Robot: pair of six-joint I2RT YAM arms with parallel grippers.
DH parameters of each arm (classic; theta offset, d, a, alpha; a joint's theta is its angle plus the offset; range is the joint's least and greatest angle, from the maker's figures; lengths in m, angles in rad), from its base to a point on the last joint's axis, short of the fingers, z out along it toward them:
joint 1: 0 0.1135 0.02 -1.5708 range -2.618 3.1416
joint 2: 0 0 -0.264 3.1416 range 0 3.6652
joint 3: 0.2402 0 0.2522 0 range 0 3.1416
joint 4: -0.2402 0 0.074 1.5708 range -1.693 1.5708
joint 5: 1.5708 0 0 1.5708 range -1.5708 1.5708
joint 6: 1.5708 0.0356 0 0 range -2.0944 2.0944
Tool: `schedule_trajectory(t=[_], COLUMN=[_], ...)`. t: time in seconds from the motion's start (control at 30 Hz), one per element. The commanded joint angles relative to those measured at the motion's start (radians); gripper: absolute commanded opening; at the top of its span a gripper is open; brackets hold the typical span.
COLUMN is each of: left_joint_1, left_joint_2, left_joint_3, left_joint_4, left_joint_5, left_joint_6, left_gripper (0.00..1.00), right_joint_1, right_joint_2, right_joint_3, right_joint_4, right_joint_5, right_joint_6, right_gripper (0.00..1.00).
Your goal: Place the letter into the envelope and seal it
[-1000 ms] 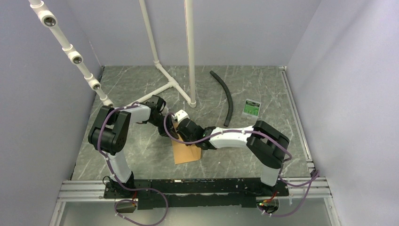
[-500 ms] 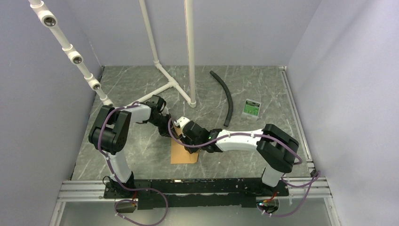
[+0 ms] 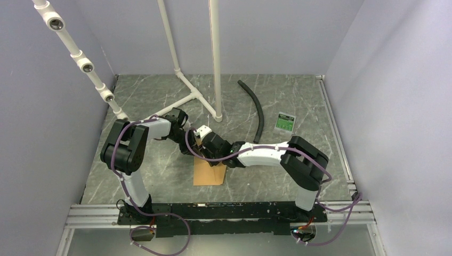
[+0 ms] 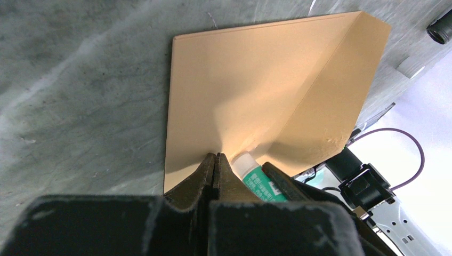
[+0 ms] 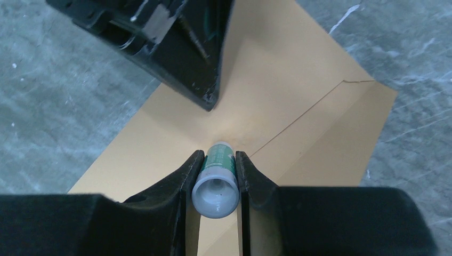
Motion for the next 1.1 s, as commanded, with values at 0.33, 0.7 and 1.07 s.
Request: schedule_trajectory(t=[0.33, 0.7, 1.07], left_joint_1=[-0.020, -0.020, -0.020], left_joint_2=[0.101, 0.100, 0.090], left_joint_3=[-0.055, -0.064, -0.071], left_joint_4=[0.051, 0.076, 0.068], left_joint_5=[-0.162, -0.143, -0.143], left_joint_6=[0.025, 0.003, 0.011], left_gripper=[0.02, 0.03, 0.02], right_joint_1=[0.046, 0.056, -0.055], right_joint_2=[-0.036, -0.052, 0.068], right_joint_3=[-0.059, -0.098, -0.011], right_joint_4=[-0.096, -0.094, -0.122], right_joint_5=[-0.067, -0.114, 0.053], right_joint_6=[-0.062, -0.036, -0.052], right_gripper=[0.00, 0.00, 0.00])
